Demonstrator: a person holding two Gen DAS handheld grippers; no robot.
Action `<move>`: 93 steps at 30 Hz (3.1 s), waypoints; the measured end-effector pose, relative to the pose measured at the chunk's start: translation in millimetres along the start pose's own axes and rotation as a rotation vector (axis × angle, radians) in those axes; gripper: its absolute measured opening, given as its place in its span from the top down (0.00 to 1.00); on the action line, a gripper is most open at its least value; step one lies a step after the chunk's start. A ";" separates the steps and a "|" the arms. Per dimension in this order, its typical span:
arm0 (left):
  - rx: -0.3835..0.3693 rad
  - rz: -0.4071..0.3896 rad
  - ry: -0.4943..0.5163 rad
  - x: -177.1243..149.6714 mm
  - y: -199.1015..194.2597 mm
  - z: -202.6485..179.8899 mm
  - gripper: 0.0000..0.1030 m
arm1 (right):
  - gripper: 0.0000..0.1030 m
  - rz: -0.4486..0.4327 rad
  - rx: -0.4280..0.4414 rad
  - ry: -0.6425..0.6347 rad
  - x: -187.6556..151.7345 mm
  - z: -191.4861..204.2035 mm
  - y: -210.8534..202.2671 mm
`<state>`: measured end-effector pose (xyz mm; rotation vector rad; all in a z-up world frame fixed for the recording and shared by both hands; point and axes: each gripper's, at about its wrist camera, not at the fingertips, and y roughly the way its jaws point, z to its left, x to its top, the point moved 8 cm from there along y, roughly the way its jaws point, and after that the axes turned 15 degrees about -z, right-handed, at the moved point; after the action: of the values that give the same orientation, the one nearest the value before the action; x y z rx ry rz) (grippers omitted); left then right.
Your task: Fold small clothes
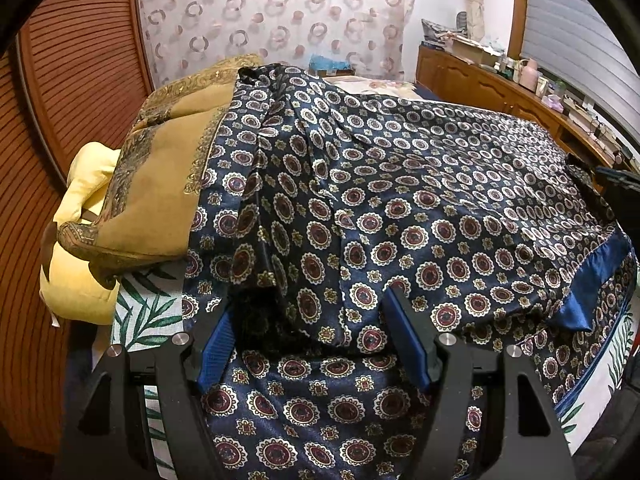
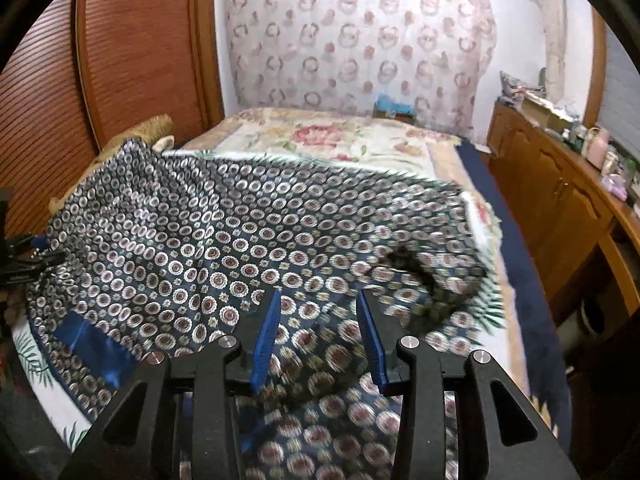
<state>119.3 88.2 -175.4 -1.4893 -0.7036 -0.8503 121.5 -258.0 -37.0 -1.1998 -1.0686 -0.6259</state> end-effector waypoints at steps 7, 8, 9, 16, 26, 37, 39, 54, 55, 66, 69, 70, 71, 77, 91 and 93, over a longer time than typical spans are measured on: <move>-0.008 0.001 -0.024 -0.2 0.5 2.4 0.31 | 0.61 0.081 -0.082 -0.081 -5.7 -8.2 31.9; -0.010 0.000 -0.028 0.0 0.4 2.5 0.31 | 0.69 0.092 -0.102 -0.096 -7.9 -12.4 33.4; -0.010 -0.001 -0.027 0.1 0.4 2.3 0.31 | 0.74 0.105 -0.110 -0.103 -11.0 -16.3 35.6; 0.005 -0.001 -0.011 -1.2 0.2 0.9 0.31 | 0.98 0.079 -0.115 -0.033 -20.4 -39.9 8.3; 0.011 0.001 -0.015 -1.8 1.2 1.9 0.31 | 0.98 -0.010 -0.126 0.120 -41.1 -52.5 -69.9; 0.014 -0.010 -0.041 -0.5 -0.1 6.5 0.31 | 0.50 -0.049 -0.234 0.087 -28.6 -83.3 -61.5; 0.016 -0.017 -0.051 0.3 -1.0 7.8 0.31 | 0.50 -0.022 -0.257 0.094 -32.5 -94.1 -42.9; -0.018 -0.123 -0.120 14.8 -18.8 14.9 0.94 | 0.86 0.064 -0.185 0.181 -42.6 -115.6 -6.3; -0.018 -0.126 -0.118 15.8 -19.8 14.1 0.95 | 0.91 0.061 -0.168 0.176 -42.5 -113.4 -7.4; -0.012 -0.238 -0.173 34.7 -75.9 35.2 0.99 | 0.98 -0.050 -0.051 0.187 -19.7 -86.8 -52.4; -0.005 -0.189 -0.178 18.2 -76.6 40.9 0.99 | 0.98 -0.037 -0.030 0.155 -26.0 -72.1 -70.2; 0.000 -0.171 -0.171 11.1 -75.1 42.1 0.99 | 0.98 -0.030 -0.030 0.148 -29.7 -70.3 -76.3; 0.011 -0.151 -0.160 3.4 -72.5 43.1 0.99 | 0.98 -0.024 -0.033 0.142 -33.0 -69.0 -81.3; 0.024 -0.115 -0.163 -14.0 -68.1 44.1 0.99 | 0.98 0.015 -0.071 0.125 -37.8 -74.1 -82.3; 0.073 -0.138 -0.163 2.1 -77.1 59.0 0.62 | 0.43 -0.077 -0.133 0.031 1.1 -46.4 -87.7; 0.064 -0.152 -0.160 11.0 -78.4 60.0 0.60 | 0.43 -0.070 -0.104 0.031 -1.4 -35.6 -77.8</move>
<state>66.6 154.8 -123.7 -1.4714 -0.9641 -0.8210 65.8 -314.5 -4.9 -1.2423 -1.0665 -0.7602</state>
